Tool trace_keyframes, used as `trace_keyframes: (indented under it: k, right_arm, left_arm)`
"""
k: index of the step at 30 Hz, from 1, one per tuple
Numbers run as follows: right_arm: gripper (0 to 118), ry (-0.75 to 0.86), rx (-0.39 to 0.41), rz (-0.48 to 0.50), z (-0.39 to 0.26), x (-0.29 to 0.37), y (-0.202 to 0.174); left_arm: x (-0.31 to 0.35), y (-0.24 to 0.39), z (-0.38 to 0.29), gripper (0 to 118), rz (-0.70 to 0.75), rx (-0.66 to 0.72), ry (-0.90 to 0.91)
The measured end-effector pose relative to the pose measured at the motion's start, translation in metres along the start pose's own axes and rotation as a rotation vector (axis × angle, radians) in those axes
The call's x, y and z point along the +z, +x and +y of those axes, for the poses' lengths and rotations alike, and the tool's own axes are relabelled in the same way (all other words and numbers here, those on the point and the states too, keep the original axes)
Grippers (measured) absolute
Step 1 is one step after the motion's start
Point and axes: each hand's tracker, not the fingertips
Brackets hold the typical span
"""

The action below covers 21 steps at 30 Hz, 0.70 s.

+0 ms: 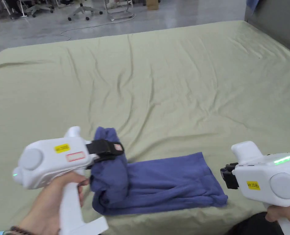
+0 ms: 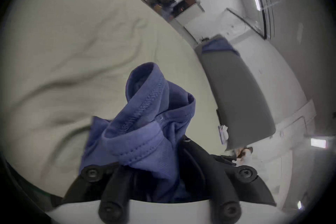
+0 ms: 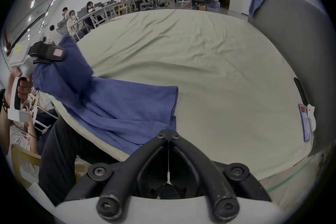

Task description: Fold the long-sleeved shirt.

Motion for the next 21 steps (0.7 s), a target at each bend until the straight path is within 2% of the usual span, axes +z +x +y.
trace_keyframes:
  k: [3, 6, 10, 11, 12, 13, 14, 18, 20, 21]
  right_arm:
    - [0, 0.005, -0.002, -0.008, -0.001, 0.001, 0.002]
    - [0, 0.01, -0.017, -0.008, -0.001, 0.003, 0.005]
    - [0, 0.016, -0.034, -0.011, -0.001, 0.005, 0.01]
    - [0, 0.019, -0.04, -0.014, -0.001, 0.005, 0.011]
    - [0, 0.019, -0.043, -0.016, -0.001, 0.006, 0.011]
    - [0, 0.02, -0.045, -0.014, -0.001, 0.006, 0.012]
    - [0, 0.02, -0.047, -0.013, -0.001, 0.006, 0.012]
    - [0, 0.01, -0.046, -0.008, -0.001, 0.002, 0.013]
    - [0, 0.005, -0.049, -0.012, -0.001, 0.002, 0.013]
    - [0, 0.005, -0.054, -0.014, -0.001, 0.001, 0.014]
  left_arm:
    - [-0.066, 0.02, -0.018, 11, 0.032, -0.05, -0.122]
    - [-0.122, 0.032, -0.037, 11, 0.024, -0.031, -0.192]
    - [-0.169, 0.048, -0.053, 23, 0.148, -0.104, -0.209]
    - [-0.172, 0.046, -0.052, 43, 0.102, -0.084, -0.207]
    - [-0.169, 0.042, -0.052, 81, -0.007, -0.032, -0.213]
    - [-0.163, 0.045, -0.051, 103, -0.082, 0.009, -0.22]
    - [-0.156, 0.046, -0.05, 114, -0.111, 0.035, -0.218]
    - [-0.109, 0.044, -0.032, 117, -0.167, 0.015, -0.109]
    - [-0.088, 0.034, -0.029, 113, -0.16, 0.018, -0.1]
    - [-0.08, 0.033, -0.029, 91, -0.092, 0.003, -0.076]
